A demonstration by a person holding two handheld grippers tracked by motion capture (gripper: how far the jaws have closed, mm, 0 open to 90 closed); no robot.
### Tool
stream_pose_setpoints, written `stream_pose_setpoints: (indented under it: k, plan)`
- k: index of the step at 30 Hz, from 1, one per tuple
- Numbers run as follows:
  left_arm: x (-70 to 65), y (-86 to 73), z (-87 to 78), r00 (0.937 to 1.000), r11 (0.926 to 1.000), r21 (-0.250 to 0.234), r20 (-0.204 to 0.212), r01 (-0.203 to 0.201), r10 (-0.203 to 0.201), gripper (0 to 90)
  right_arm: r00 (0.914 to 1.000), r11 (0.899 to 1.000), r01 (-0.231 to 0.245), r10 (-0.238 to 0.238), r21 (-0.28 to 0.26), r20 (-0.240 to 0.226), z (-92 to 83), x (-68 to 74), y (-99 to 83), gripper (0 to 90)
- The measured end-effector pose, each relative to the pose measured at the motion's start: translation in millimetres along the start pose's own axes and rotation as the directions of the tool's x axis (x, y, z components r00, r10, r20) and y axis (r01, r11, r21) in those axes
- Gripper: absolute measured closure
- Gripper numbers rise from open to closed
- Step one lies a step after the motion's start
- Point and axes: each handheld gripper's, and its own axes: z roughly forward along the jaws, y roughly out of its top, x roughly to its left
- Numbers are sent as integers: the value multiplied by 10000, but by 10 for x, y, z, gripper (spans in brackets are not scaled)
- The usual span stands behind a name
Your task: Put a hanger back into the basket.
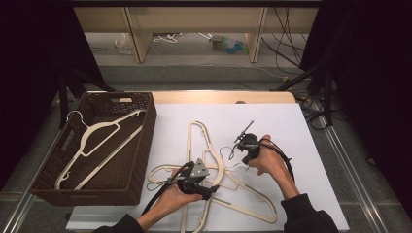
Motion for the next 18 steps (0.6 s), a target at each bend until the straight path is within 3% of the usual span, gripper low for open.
stream_pose_setpoints:
  k: [7,8,10,18]
  plan:
    - [-28,114,121,9999,9988,482,-87,74,-70,409,9999,9998,71,-70,-159,80,-78,20,12,892]
    - [-16,131,134,9998,9982,588,-147,-96,105,409,10000,9998,63,-62,-176,68,-93,23,14,892]
    - [-22,156,176,9999,9971,740,-14,163,-163,450,9999,9995,105,-102,-314,105,-117,30,19,892]
    - [-2,175,180,9988,9954,824,47,480,-486,582,9999,9994,111,-110,-316,24,-147,53,31,892]
